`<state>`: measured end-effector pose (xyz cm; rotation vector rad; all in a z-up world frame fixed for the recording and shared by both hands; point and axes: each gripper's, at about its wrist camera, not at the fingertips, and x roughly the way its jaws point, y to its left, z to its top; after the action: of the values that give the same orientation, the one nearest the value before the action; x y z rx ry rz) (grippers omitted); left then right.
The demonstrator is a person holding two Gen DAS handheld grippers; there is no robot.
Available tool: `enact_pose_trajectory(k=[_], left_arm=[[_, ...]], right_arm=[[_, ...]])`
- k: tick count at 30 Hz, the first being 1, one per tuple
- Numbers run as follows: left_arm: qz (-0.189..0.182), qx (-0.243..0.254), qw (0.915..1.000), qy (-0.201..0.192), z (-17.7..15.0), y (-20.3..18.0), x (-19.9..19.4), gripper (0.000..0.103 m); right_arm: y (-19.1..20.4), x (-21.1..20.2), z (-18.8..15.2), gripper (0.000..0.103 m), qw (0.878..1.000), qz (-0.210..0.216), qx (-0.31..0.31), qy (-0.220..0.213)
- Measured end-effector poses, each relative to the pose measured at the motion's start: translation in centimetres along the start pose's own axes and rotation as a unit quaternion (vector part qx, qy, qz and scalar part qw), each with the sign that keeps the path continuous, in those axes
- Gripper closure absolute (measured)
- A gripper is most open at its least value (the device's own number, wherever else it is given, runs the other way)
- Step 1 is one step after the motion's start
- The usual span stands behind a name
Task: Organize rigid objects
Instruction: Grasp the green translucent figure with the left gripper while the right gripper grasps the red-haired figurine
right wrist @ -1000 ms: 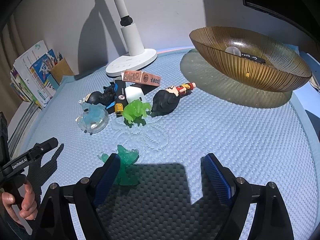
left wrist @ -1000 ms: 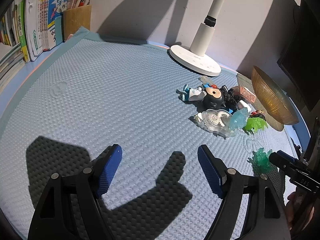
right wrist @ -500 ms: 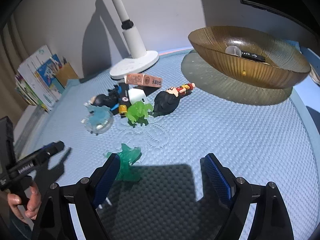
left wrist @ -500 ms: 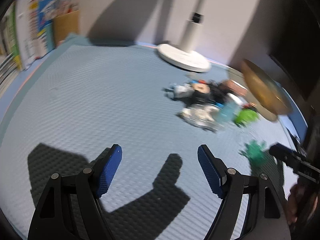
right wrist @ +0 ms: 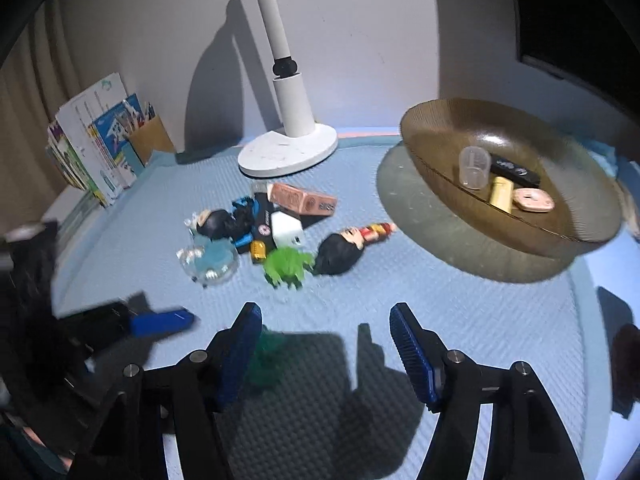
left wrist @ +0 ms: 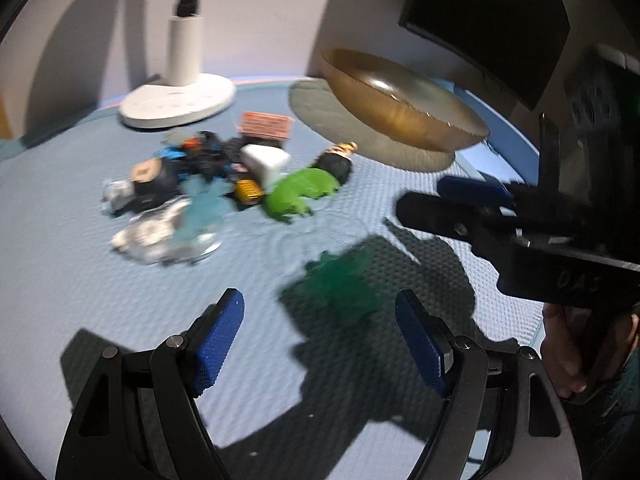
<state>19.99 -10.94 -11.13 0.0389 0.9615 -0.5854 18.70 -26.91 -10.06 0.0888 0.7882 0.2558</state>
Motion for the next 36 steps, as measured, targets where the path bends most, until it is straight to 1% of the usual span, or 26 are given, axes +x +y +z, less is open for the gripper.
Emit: enact_pose_trajectory(k=[2, 3, 4, 6, 7, 8, 10, 12, 16, 17, 18, 19, 21, 23, 25, 27, 29, 32, 34, 36], left_arm=[[-0.005, 0.000, 1.0000, 0.007, 0.3, -0.4, 0.8, 0.028], [-0.008, 0.003, 0.9999, 0.009, 0.5, -0.7, 1.4, 0.034], [-0.006, 0.007, 0.9999, 0.011, 0.5, -1.0, 1.7, 0.045], [0.002, 0.023, 0.9997, 0.005, 0.6, -1.6, 2.0, 0.057], [0.005, 0.030, 0.9995, 0.000, 0.5, -1.8, 1.9, 0.058], [0.005, 0.033, 0.9994, -0.005, 0.4, -1.9, 1.9, 0.058], [0.004, 0.031, 0.9994, -0.014, 0.2, -1.9, 1.7, 0.059], [0.000, 0.026, 0.9996, -0.014, 0.1, -1.6, 1.6, 0.059], [-0.004, 0.026, 0.9995, -0.016, -0.2, -1.5, 1.4, 0.059], [-0.003, 0.028, 0.9994, -0.018, -0.3, -1.6, 1.3, 0.059], [0.002, 0.029, 0.9994, -0.019, -0.3, -1.7, 1.3, 0.059], [-0.004, 0.024, 0.9995, -0.020, -0.4, -1.5, 1.2, 0.059], [-0.012, 0.016, 0.9994, -0.027, -0.4, -1.3, 0.9, 0.059], [-0.018, 0.011, 0.9993, -0.030, -0.5, -1.0, 0.7, 0.059], [-0.022, 0.009, 0.9991, -0.034, -0.6, -1.0, 0.4, 0.059], [-0.024, 0.008, 0.9991, -0.034, -0.8, -0.9, 0.3, 0.059], [-0.024, 0.010, 0.9991, -0.033, -0.9, -1.0, 0.2, 0.059], [-0.018, 0.013, 0.9993, -0.029, -0.7, -1.4, 0.6, 0.059], [-0.015, 0.015, 0.9994, -0.025, -0.6, -1.5, 0.9, 0.059], [-0.011, 0.018, 0.9995, -0.025, -0.4, -1.5, 1.2, 0.059]], right_arm=[[-0.2, 0.8, 0.7, 0.037, 1.000, -0.004, -0.003, 0.004], [-0.3, 1.3, 1.1, 0.037, 1.000, -0.010, -0.006, 0.007], [-0.3, 1.6, 1.4, 0.037, 1.000, -0.016, -0.006, 0.008], [-0.8, 2.4, 2.2, 0.039, 0.999, -0.037, 0.000, 0.016], [-1.3, 2.9, 2.6, 0.044, 0.999, -0.043, 0.012, 0.022], [-1.8, 3.2, 2.9, 0.048, 0.999, -0.037, 0.029, 0.024], [-3.0, 3.9, 3.5, 0.052, 0.997, -0.012, 0.077, 0.028], [-3.2, 5.0, 3.9, 0.053, 0.994, -0.002, 0.106, 0.039], [-2.2, 8.0, 4.4, 0.053, 0.989, -0.032, 0.132, 0.066], [-2.1, 8.6, 4.5, 0.055, 0.988, -0.034, 0.136, 0.068], [-1.8, 9.0, 4.6, 0.057, 0.988, -0.041, 0.132, 0.067], [-1.6, 9.1, 4.7, 0.068, 0.989, -0.050, 0.123, 0.062], [-1.3, 8.9, 4.5, 0.068, 0.990, -0.060, 0.113, 0.058], [-1.5, 7.9, 4.1, 0.068, 0.991, -0.056, 0.110, 0.051], [-1.9, 6.1, 3.6, 0.068, 0.993, -0.039, 0.107, 0.034], [-2.1, 4.0, 2.8, 0.068, 0.995, -0.019, 0.091, 0.022], [-2.2, 2.5, 1.5, 0.068, 0.998, -0.002, 0.062, 0.031], [-2.2, 1.6, -0.6, 0.068, 0.998, 0.007, 0.019, 0.057], [-2.4, 1.4, -1.9, 0.068, 0.997, 0.007, 0.007, 0.074], [-2.6, 1.5, -2.7, 0.068, 0.997, 0.007, 0.005, 0.075]])
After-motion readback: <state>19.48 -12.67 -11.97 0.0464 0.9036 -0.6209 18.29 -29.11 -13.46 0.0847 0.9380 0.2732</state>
